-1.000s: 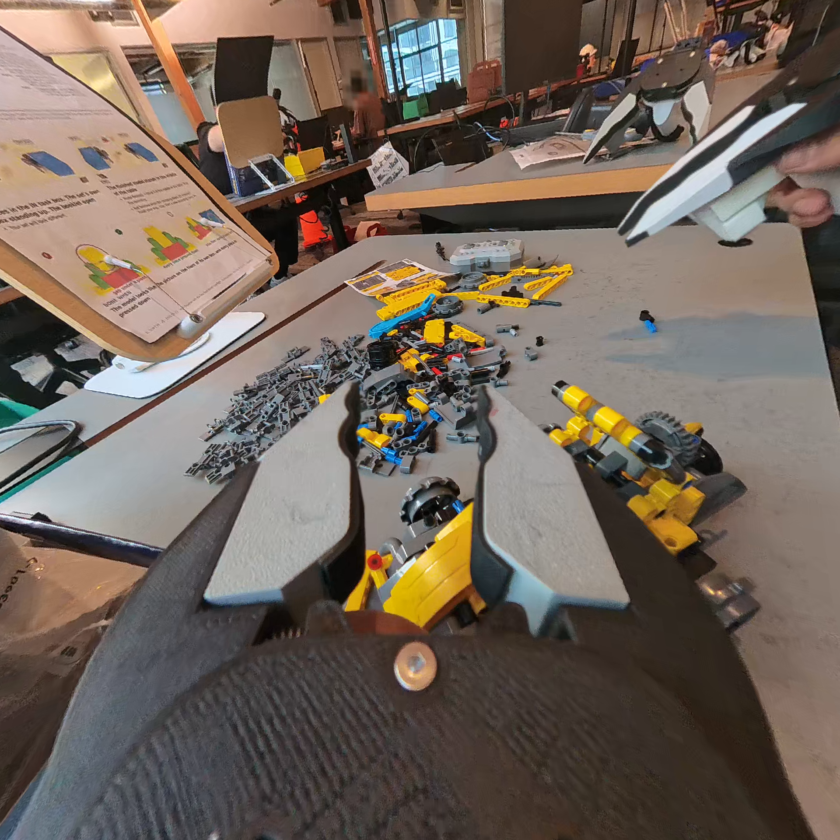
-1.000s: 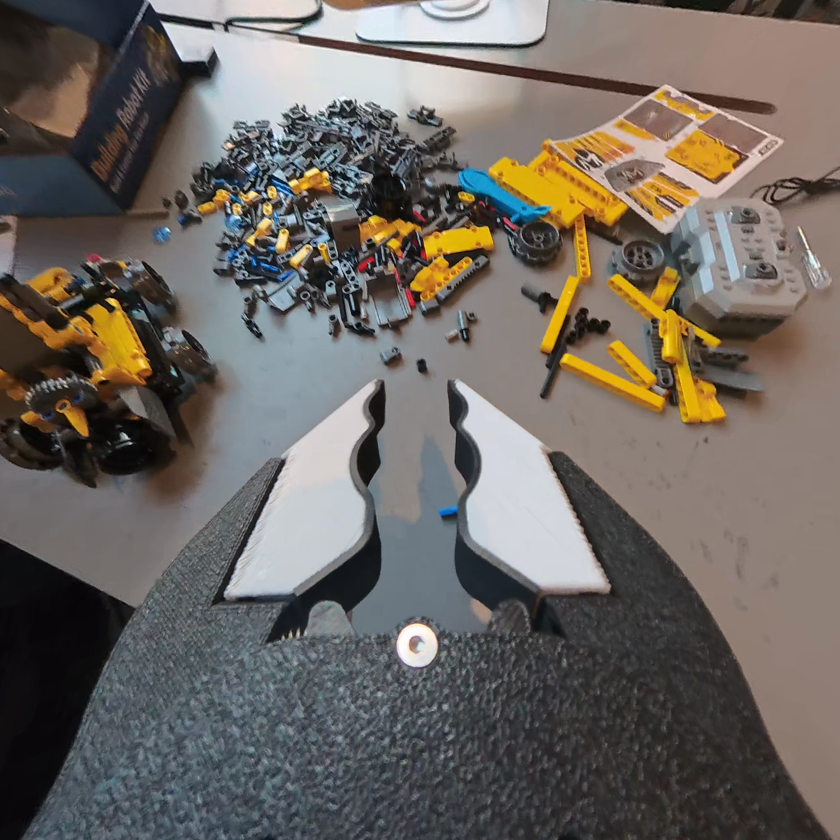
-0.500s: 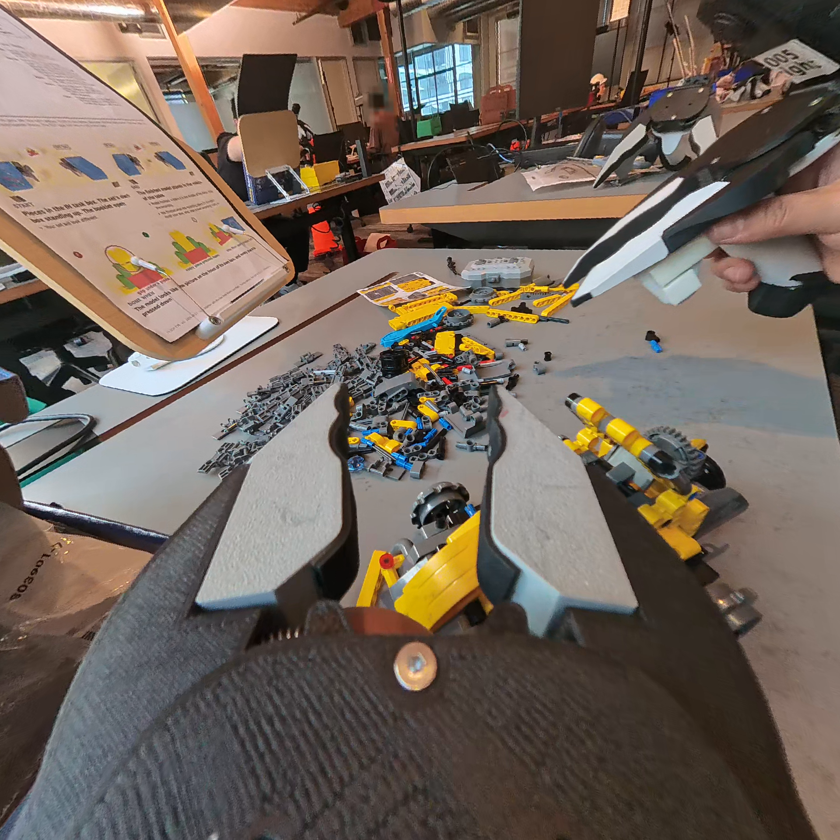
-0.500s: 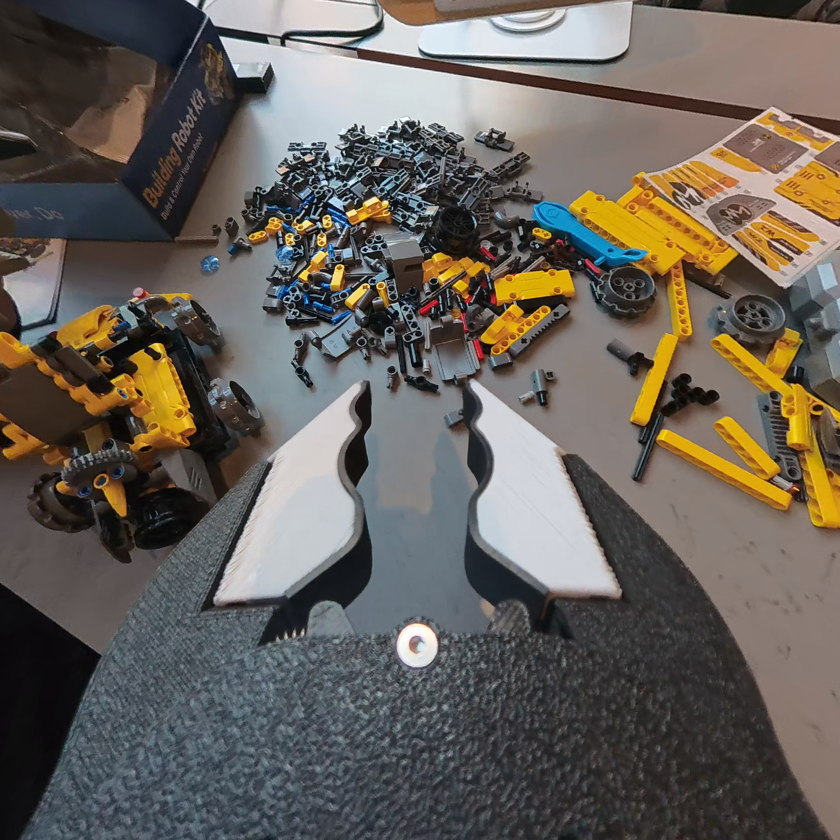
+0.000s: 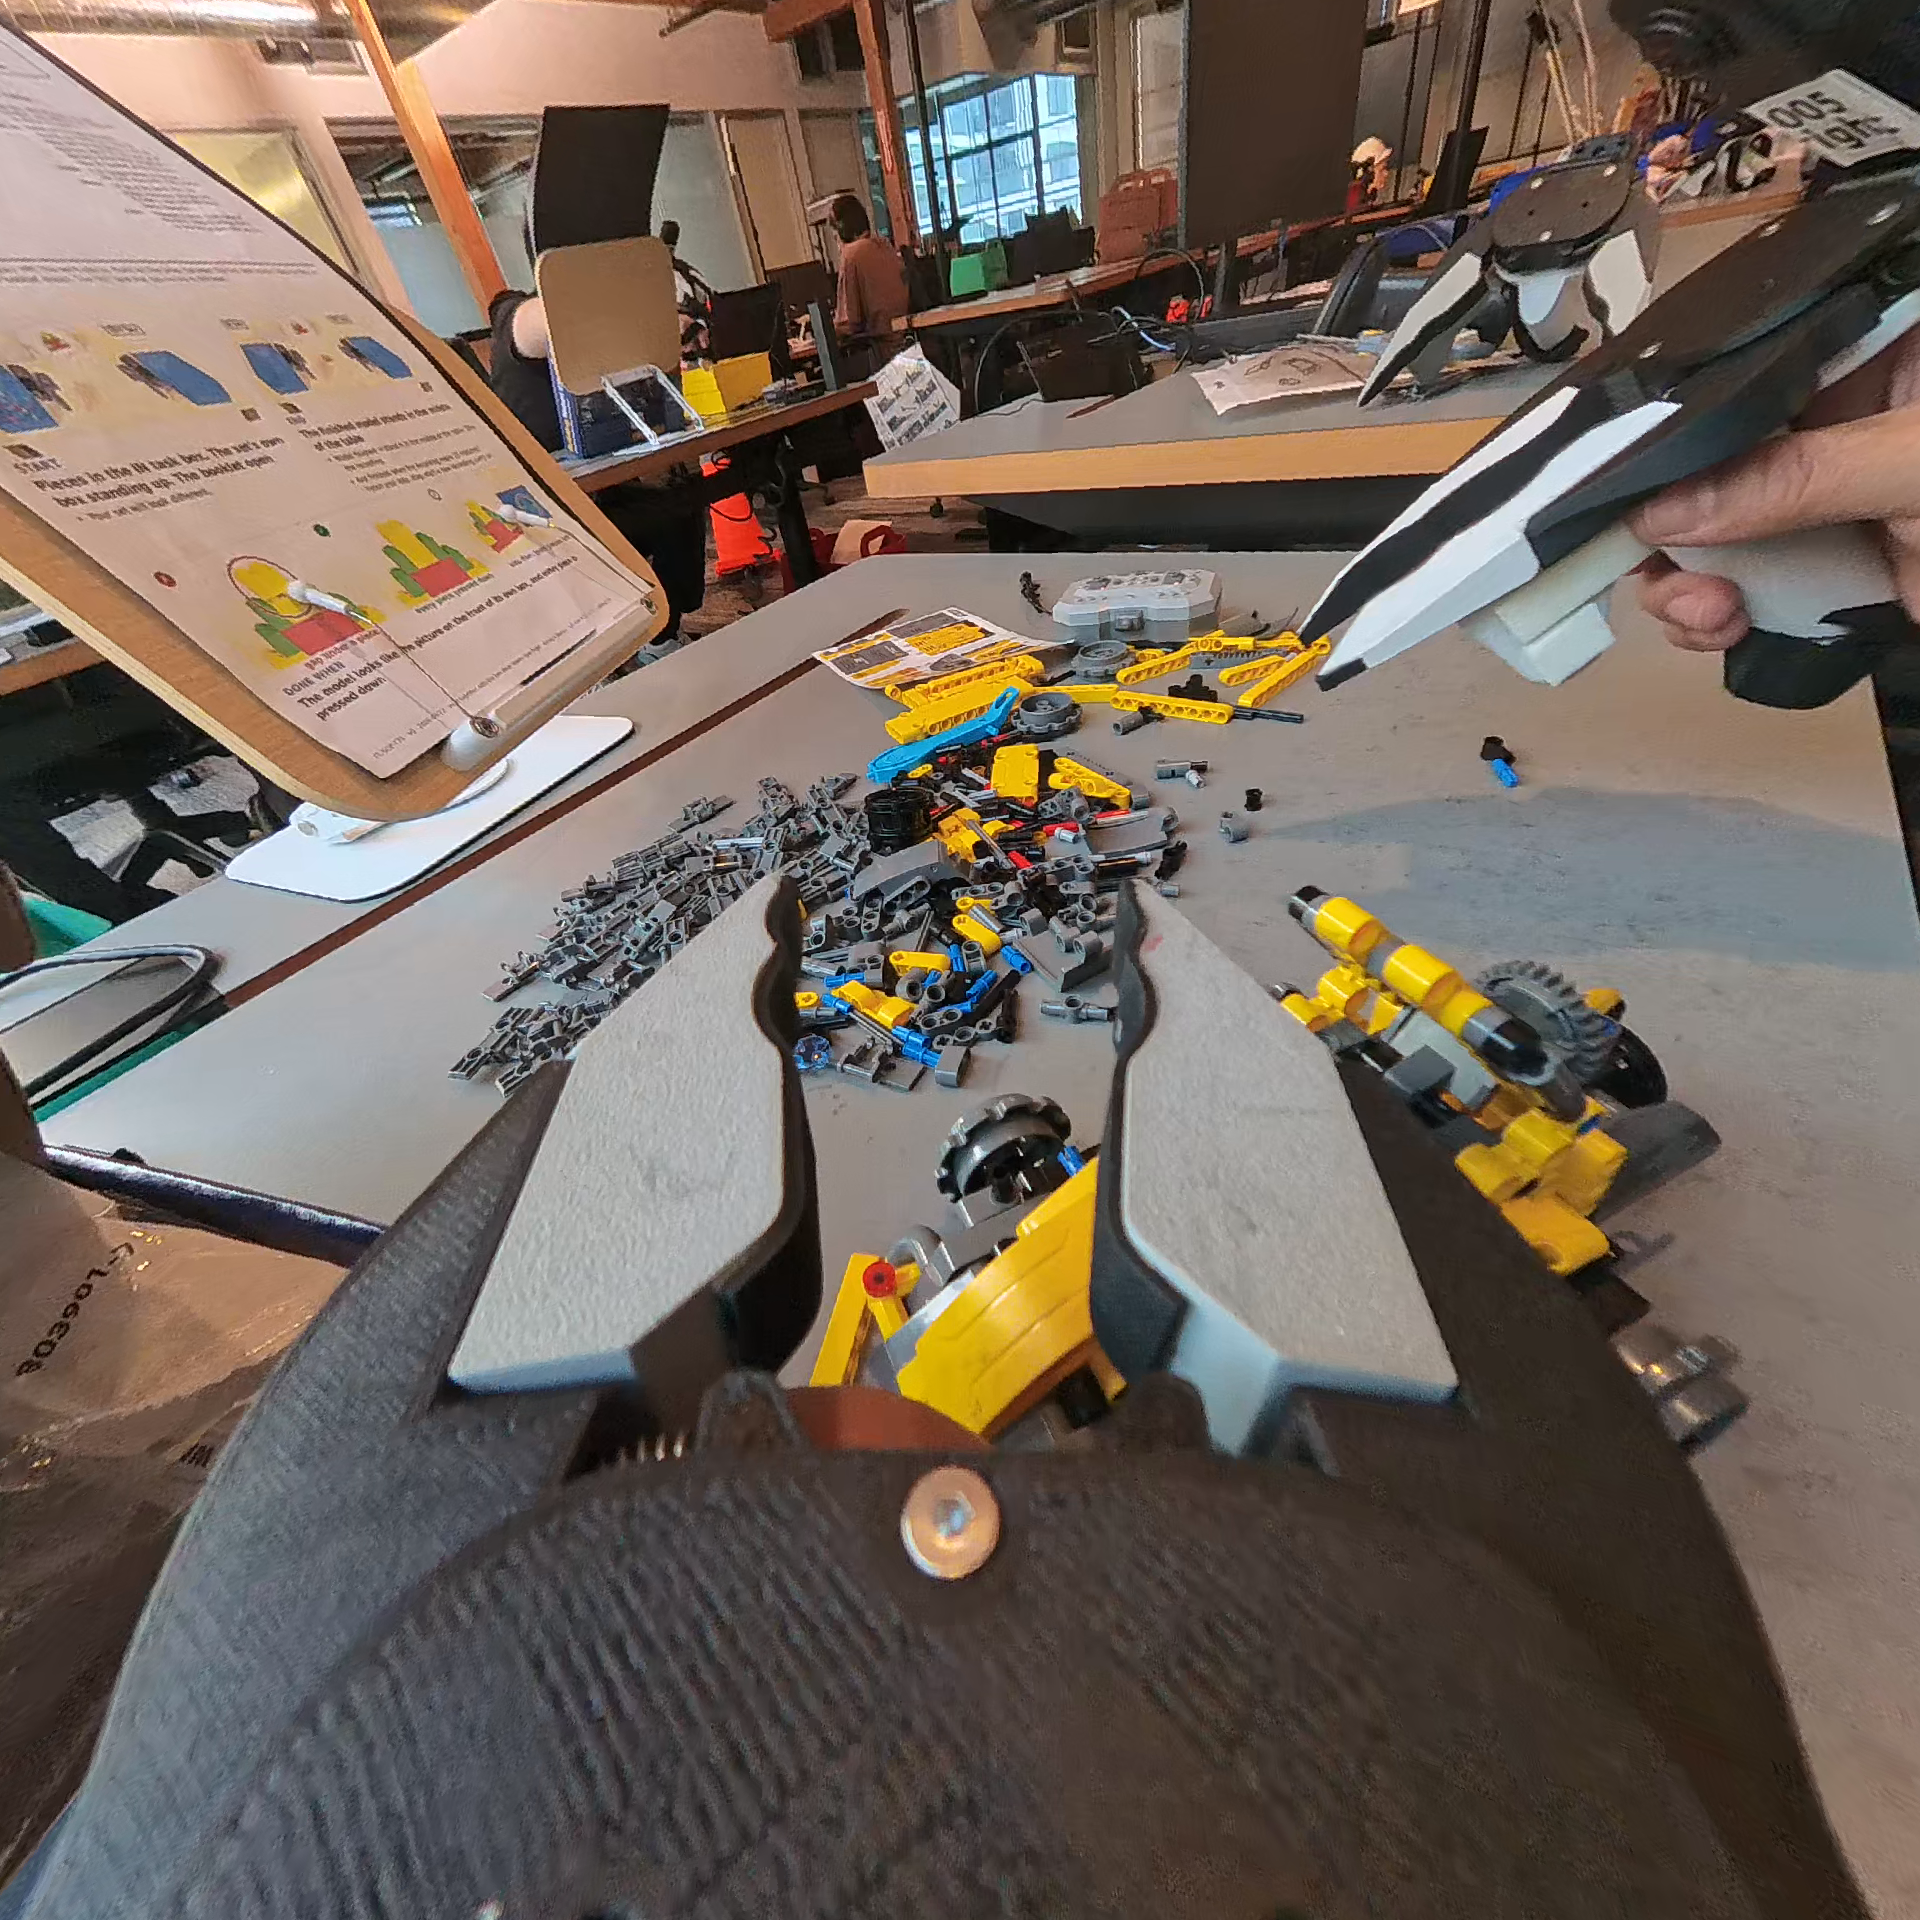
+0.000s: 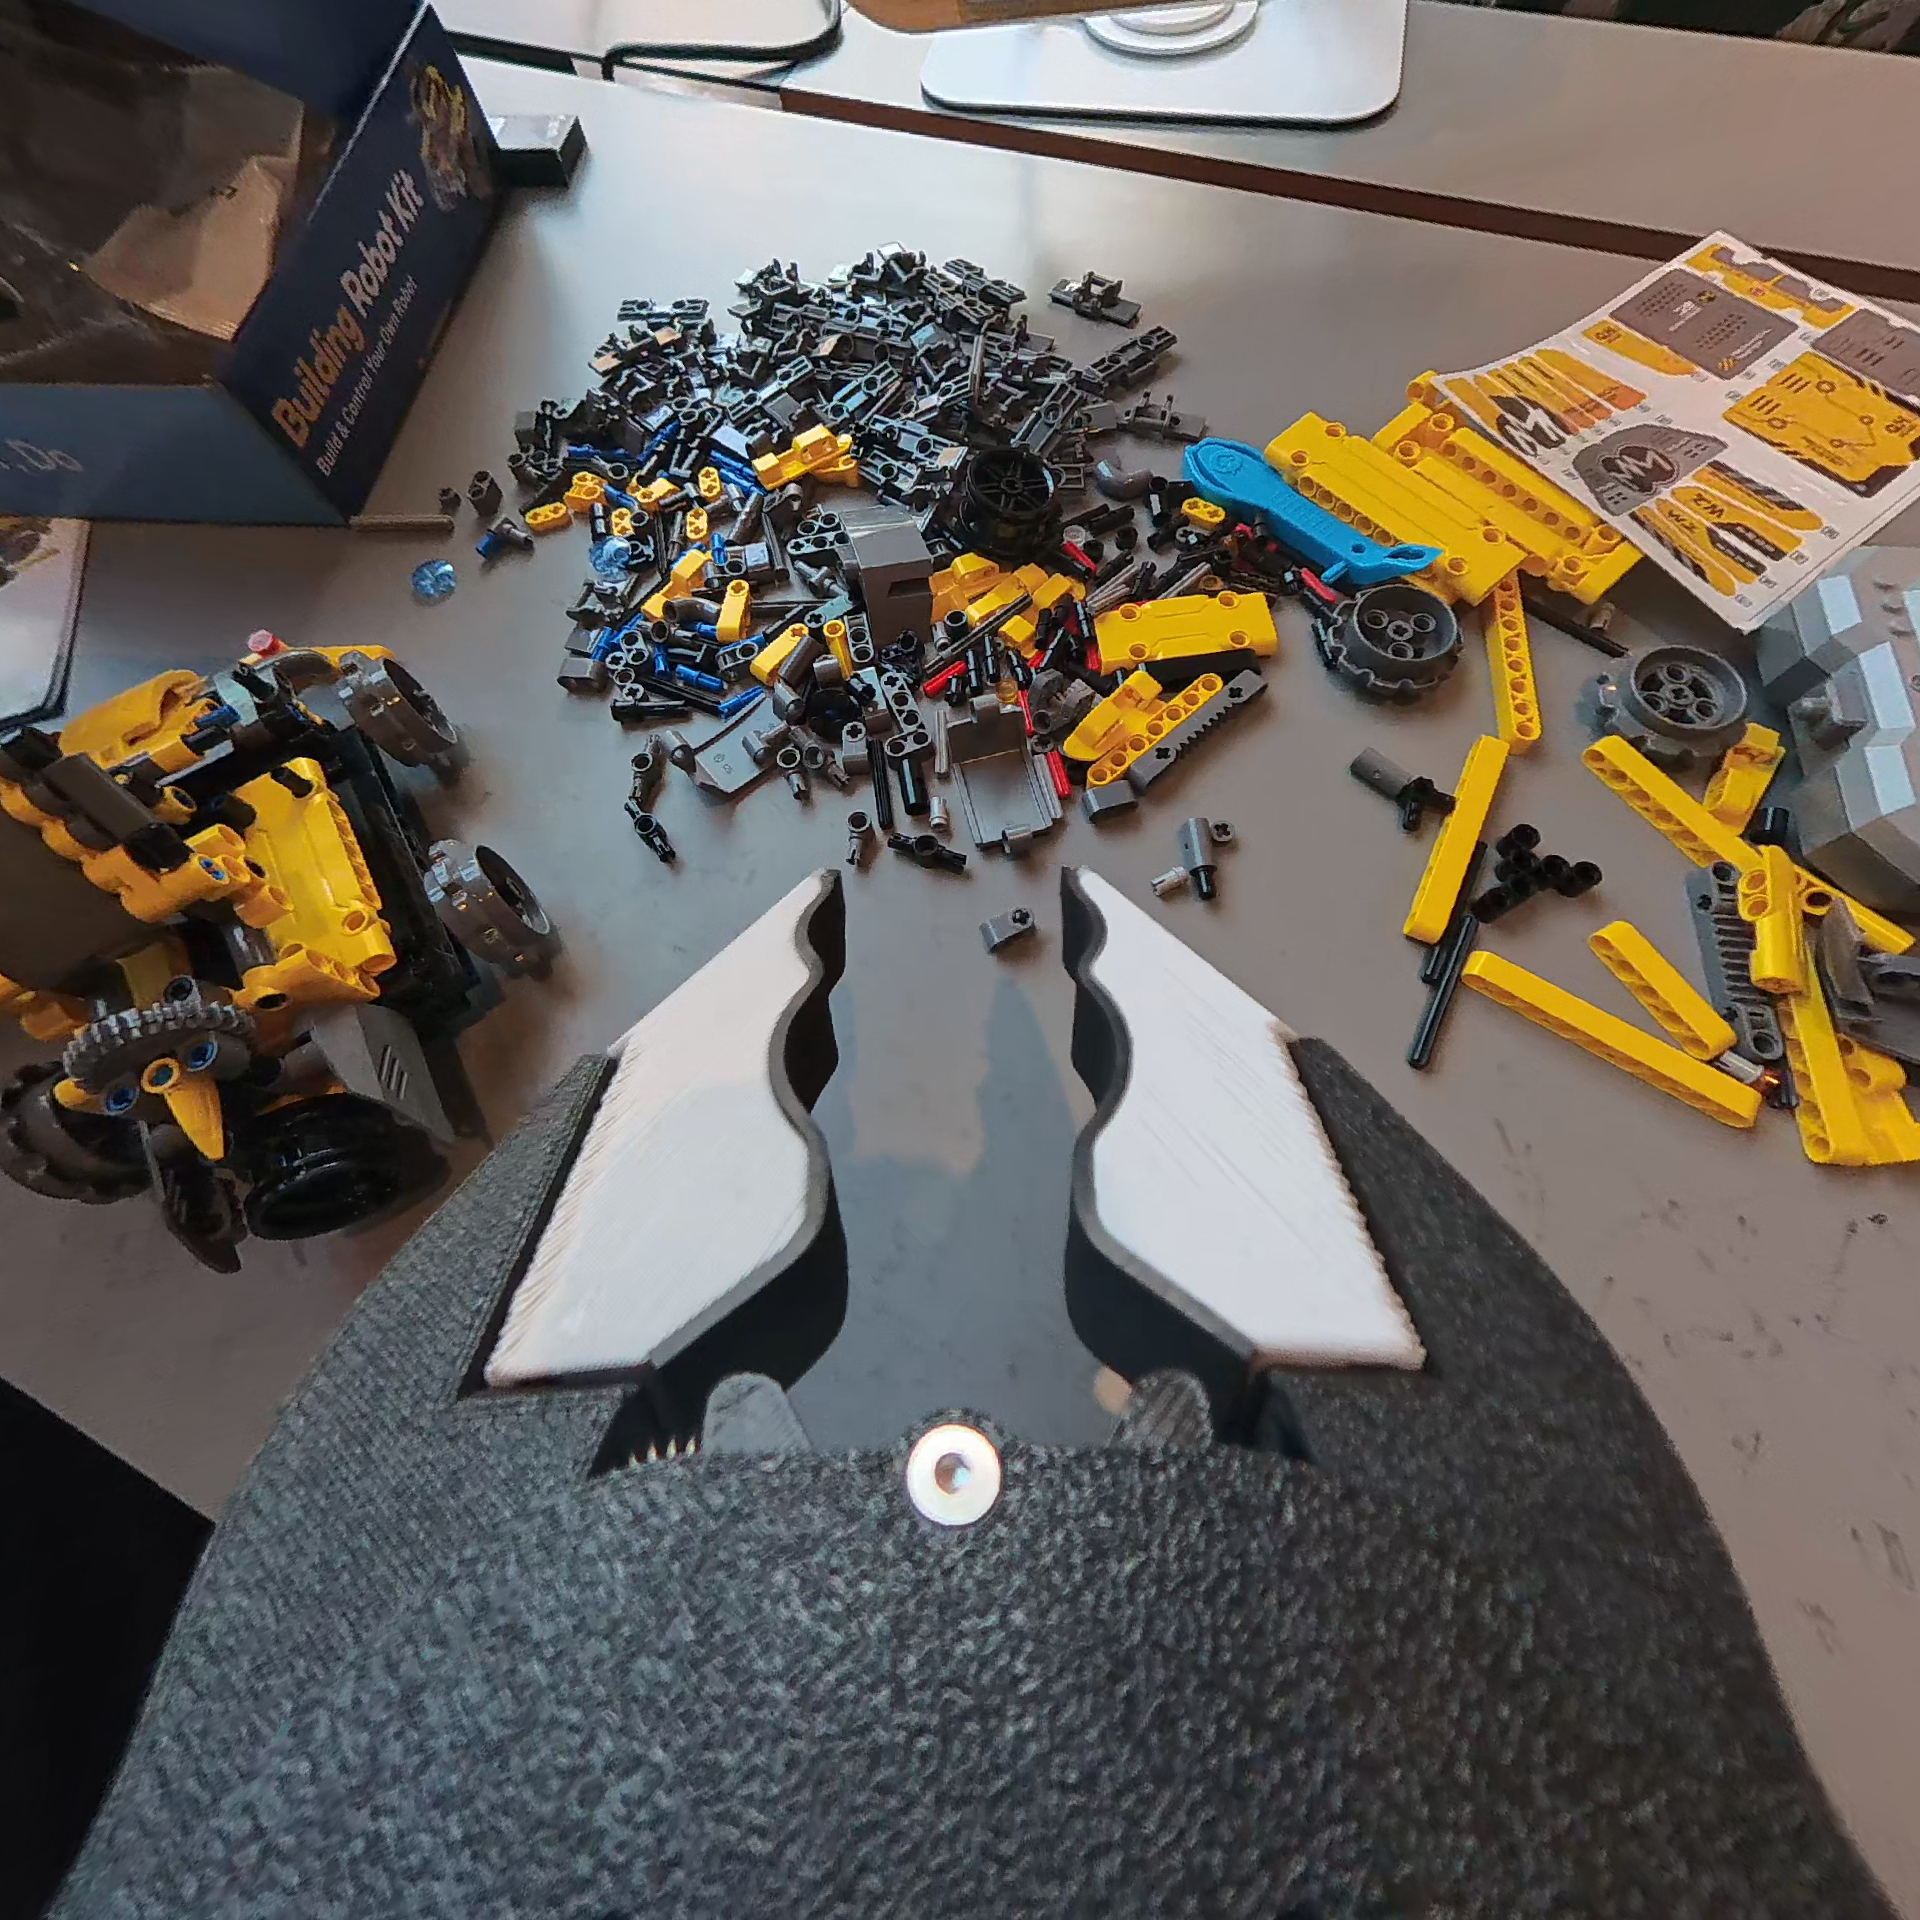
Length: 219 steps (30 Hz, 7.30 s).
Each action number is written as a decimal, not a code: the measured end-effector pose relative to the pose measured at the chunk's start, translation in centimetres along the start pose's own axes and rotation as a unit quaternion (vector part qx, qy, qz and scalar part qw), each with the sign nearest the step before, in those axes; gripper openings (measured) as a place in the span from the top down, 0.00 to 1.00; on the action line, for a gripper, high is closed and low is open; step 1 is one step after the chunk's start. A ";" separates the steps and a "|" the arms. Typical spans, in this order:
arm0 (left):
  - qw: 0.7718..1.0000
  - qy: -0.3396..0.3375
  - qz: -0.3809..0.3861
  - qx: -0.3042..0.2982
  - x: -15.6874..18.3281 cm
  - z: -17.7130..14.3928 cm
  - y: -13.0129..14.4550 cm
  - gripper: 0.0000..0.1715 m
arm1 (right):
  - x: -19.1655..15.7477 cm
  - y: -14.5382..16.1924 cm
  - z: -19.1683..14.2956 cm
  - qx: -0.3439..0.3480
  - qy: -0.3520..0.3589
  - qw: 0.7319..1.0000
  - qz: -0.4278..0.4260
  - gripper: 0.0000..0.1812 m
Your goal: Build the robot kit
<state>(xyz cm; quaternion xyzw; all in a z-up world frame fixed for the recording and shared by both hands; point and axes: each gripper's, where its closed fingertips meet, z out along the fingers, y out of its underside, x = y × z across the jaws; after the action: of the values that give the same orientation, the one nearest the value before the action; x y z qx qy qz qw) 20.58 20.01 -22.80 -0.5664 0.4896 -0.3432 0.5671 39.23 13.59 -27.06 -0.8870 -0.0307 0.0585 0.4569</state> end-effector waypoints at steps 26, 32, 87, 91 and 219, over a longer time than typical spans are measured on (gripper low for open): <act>0.998 -0.017 -0.054 -0.039 -1.9 0.9 2.5 0.70 | 5.2 0.6 -0.5 -0.016 0.034 0.999 -0.039 0.98; 0.996 -0.012 -0.072 -0.046 -2.1 1.1 3.0 0.70 | 5.7 2.1 0.8 -0.040 0.048 0.996 -0.058 0.96; 0.995 0.006 -0.086 -0.053 -1.5 1.2 3.3 0.70 | 13.3 1.4 -1.4 0.063 0.182 0.978 0.083 0.87; 0.995 0.008 -0.085 -0.053 -1.4 1.2 3.3 0.70 | 12.6 1.1 -0.7 0.060 0.179 0.980 0.068 0.85; 0.996 0.048 -0.073 -0.023 0.0 0.6 1.9 0.69 | 4.7 5.5 -3.4 -0.132 -0.061 0.987 -0.065 0.99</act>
<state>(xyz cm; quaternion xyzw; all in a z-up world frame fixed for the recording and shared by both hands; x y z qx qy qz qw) 20.81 20.39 -24.77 -0.5965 0.4808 -0.3994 0.5034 44.37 8.16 -29.89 -0.9305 -0.1239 0.0777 0.3359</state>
